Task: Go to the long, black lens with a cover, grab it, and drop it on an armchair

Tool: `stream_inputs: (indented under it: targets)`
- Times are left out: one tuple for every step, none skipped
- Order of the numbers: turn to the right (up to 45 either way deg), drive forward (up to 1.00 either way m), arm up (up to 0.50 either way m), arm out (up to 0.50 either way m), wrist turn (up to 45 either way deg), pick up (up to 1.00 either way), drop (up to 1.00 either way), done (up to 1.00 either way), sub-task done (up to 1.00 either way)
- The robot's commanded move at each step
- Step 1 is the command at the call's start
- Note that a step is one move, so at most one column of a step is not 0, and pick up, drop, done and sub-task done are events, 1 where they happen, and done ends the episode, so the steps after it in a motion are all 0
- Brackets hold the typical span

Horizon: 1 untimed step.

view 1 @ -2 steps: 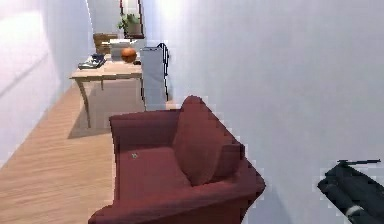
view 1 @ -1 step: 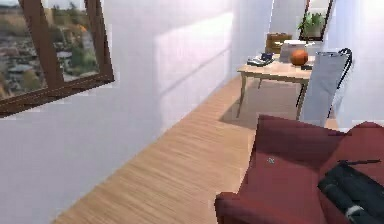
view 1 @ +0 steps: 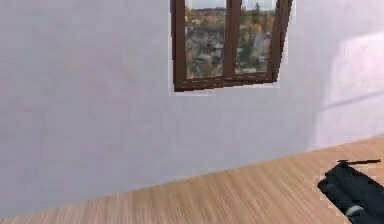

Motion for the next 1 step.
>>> stream_inputs:
  targets:
    - [-24.0, 0.0, 0.0, 0.0, 0.0, 0.0, 0.0, 0.0, 0.0]
